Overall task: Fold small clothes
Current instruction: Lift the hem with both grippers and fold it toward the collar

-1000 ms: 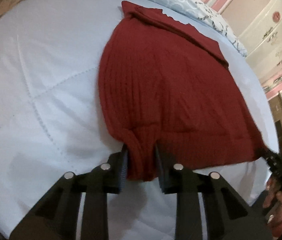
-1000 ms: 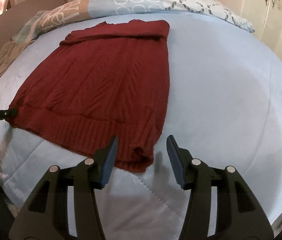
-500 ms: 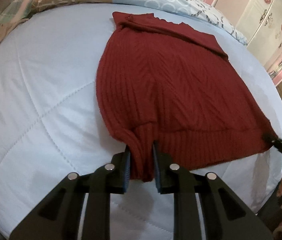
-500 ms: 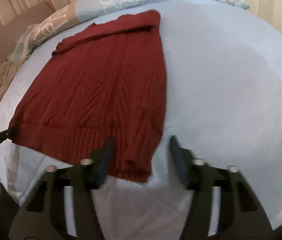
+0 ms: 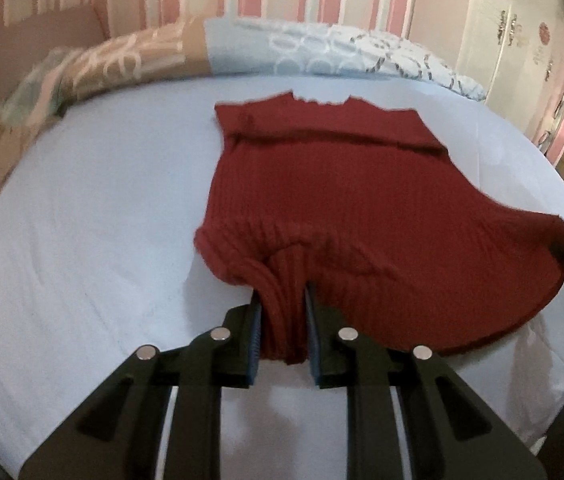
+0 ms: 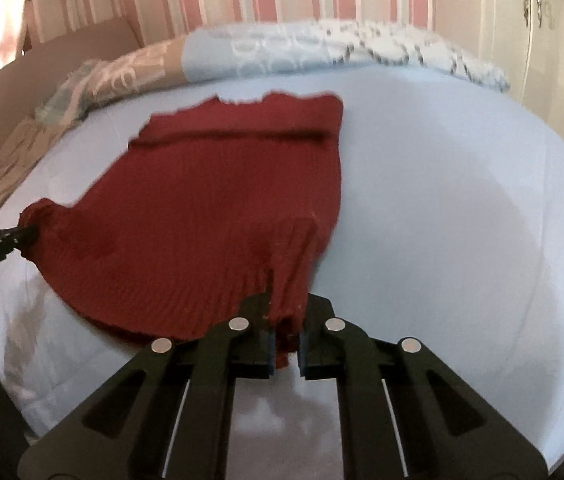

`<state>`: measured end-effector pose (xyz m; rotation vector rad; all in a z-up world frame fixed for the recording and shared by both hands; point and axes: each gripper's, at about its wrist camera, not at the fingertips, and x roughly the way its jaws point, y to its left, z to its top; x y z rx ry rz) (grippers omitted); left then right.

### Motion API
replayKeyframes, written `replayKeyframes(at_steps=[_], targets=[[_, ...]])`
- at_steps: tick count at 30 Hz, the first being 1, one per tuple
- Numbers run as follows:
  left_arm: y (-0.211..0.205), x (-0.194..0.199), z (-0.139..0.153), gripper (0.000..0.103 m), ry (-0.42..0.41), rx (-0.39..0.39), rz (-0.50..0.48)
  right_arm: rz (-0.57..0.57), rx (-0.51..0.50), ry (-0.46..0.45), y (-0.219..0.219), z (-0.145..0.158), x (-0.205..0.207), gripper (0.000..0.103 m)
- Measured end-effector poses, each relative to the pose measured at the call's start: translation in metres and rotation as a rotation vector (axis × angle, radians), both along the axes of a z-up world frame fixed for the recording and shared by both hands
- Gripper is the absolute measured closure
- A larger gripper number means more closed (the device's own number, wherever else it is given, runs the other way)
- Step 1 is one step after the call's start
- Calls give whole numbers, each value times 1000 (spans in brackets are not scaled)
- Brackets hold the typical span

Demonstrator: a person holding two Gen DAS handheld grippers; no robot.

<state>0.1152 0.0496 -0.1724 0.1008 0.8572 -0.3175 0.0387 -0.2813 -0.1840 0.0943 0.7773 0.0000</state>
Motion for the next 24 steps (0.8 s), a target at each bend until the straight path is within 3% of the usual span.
replayKeyframes(at_steps=[6, 11, 18, 24], targets=[[-11, 57, 17, 84, -90, 7, 33, -18, -13, -84, -10, 18, 58, 95], [-19, 124, 25, 84, -154, 20, 83, -80, 39, -131, -30, 25, 126, 95], [-37, 235, 5, 85, -146, 57, 102, -97, 34, -162, -41, 20, 229, 95], [-47, 298, -2, 86, -151, 85, 93, -111, 39, -150, -56, 9, 301, 95]])
